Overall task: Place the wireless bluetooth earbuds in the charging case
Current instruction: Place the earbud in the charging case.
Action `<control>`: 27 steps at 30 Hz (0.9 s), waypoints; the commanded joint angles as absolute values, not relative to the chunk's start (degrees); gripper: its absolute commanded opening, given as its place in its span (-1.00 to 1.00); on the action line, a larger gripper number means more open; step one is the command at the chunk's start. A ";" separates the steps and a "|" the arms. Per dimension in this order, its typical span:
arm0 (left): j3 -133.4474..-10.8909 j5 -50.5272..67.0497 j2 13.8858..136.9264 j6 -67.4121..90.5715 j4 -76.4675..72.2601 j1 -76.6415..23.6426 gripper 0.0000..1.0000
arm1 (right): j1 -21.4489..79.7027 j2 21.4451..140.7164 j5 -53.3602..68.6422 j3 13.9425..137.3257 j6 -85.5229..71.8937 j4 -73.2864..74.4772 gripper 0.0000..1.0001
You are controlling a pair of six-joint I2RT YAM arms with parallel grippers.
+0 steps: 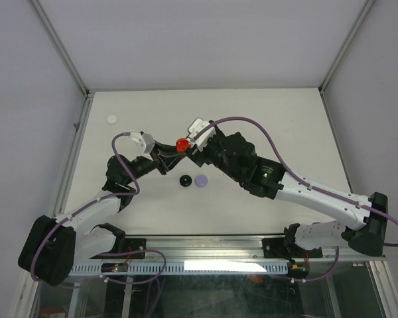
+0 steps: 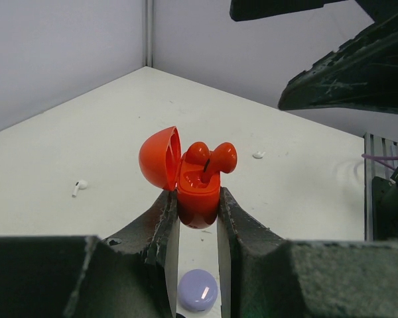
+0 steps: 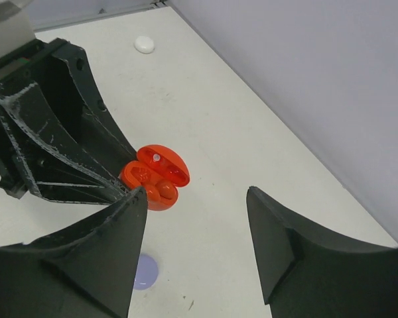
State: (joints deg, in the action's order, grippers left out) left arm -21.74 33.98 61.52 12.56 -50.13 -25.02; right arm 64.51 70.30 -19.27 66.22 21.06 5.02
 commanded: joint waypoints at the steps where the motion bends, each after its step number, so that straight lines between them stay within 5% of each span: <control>1: -23.73 34.88 61.08 12.21 -53.52 -24.60 -1.00 | 63.69 71.35 -19.79 68.75 18.54 5.34 0.29; 27: -23.51 36.28 61.37 12.32 -54.73 -24.53 -1.00 | 59.97 71.70 -21.82 66.56 16.15 5.14 0.29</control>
